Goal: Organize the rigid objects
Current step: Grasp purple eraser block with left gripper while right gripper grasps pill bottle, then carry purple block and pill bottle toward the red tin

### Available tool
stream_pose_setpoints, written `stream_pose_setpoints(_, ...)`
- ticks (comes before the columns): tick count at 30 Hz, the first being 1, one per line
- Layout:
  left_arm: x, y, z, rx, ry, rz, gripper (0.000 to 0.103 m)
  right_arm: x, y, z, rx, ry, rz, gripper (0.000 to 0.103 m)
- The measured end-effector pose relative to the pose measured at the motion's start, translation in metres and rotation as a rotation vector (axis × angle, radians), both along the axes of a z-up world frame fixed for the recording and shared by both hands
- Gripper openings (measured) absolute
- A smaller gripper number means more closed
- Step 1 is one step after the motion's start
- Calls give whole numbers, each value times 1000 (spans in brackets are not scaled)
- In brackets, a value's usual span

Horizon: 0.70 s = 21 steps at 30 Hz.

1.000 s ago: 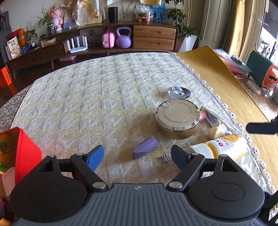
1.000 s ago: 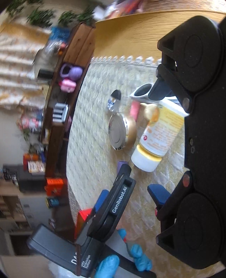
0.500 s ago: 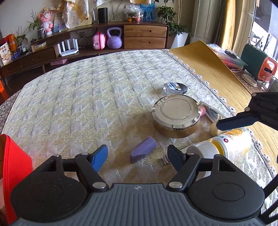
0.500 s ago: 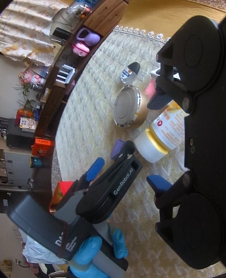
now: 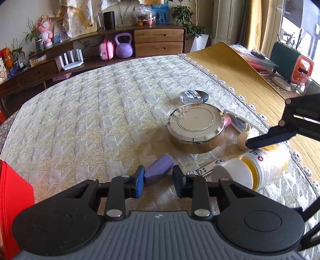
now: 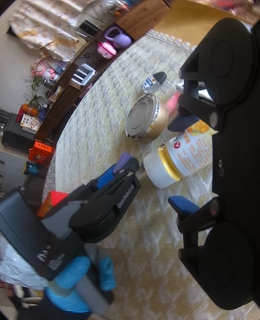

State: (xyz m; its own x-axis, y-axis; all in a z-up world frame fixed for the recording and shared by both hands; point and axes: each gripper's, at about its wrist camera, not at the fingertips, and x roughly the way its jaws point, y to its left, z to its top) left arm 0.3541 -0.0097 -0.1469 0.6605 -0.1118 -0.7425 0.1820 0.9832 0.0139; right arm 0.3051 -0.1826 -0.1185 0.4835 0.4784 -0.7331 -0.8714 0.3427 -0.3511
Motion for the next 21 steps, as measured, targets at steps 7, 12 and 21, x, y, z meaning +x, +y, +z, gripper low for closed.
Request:
stream_pose_setpoints(7, -6, -9, 2, 50, -24, -17, 15, 2, 0, -2, 1, -31, -37, 54)
stream_pose_setpoints(12, -11, -2, 7, 26, -34, 18, 15, 1, -3, 5, 70, 0, -111, 47)
stream_pose_setpoints(21, -38, 14, 23, -43, -32, 82, 15, -12, -13, 26, 259, 94, -278, 45)
